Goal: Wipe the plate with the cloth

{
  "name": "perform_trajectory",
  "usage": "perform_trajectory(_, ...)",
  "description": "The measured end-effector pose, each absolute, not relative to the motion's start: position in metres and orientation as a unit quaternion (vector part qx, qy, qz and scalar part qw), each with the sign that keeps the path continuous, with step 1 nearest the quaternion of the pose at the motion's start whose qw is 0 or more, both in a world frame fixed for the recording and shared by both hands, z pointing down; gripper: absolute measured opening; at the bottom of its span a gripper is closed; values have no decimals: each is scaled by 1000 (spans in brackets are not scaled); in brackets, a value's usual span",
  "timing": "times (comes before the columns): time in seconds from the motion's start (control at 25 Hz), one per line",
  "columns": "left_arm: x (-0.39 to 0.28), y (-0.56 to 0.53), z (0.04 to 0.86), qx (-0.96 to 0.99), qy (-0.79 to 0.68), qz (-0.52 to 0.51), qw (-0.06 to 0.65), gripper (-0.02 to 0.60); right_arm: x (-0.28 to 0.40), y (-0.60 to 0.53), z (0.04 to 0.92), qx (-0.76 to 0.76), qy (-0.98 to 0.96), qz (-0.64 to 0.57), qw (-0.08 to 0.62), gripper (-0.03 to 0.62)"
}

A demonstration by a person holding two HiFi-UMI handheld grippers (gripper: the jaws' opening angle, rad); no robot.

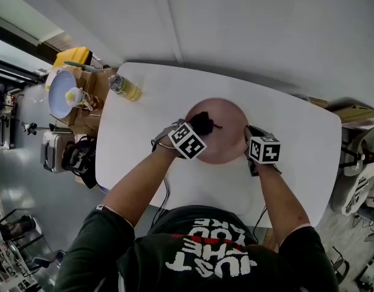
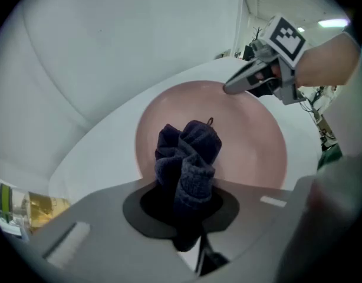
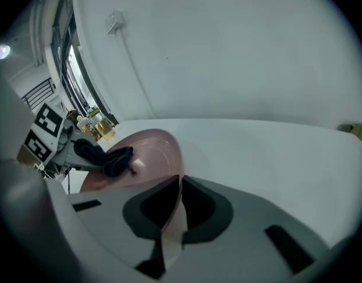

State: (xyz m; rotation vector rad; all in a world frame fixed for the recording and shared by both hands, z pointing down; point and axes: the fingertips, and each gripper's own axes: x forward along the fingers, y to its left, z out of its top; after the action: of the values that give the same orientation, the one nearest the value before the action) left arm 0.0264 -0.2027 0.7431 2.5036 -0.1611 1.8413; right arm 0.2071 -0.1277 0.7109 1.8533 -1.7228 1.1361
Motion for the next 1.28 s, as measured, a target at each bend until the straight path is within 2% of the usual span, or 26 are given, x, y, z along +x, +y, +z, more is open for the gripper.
perform_trajectory(0.4, 99, -253, 744, 808, -101, 579, -38, 54, 189, -118, 713, 648, -618, 403, 191, 14)
perform_trajectory(0.6, 156, -209, 741, 831, -11, 543, -115, 51, 191, -118, 714, 649, -615, 410, 182, 12)
perform_trajectory(0.72, 172, -162, 739, 845, 57, 514, -138, 49, 198, -119, 714, 654, -608, 419, 163, 12)
perform_trajectory(0.88, 161, -109, 737, 839, 133, 494, -187, 48, 204, -118, 714, 657, -601, 436, 133, 11)
perform_trajectory(1.12, 106, -31, 736, 808, 266, 502, -153, 48, 206, -122, 713, 662, -597, 433, 132, 11)
perform_trajectory(1.28, 69, -28, 736, 781, 287, 544, -107, 48, 214, -119, 712, 670, -592, 427, 135, 11)
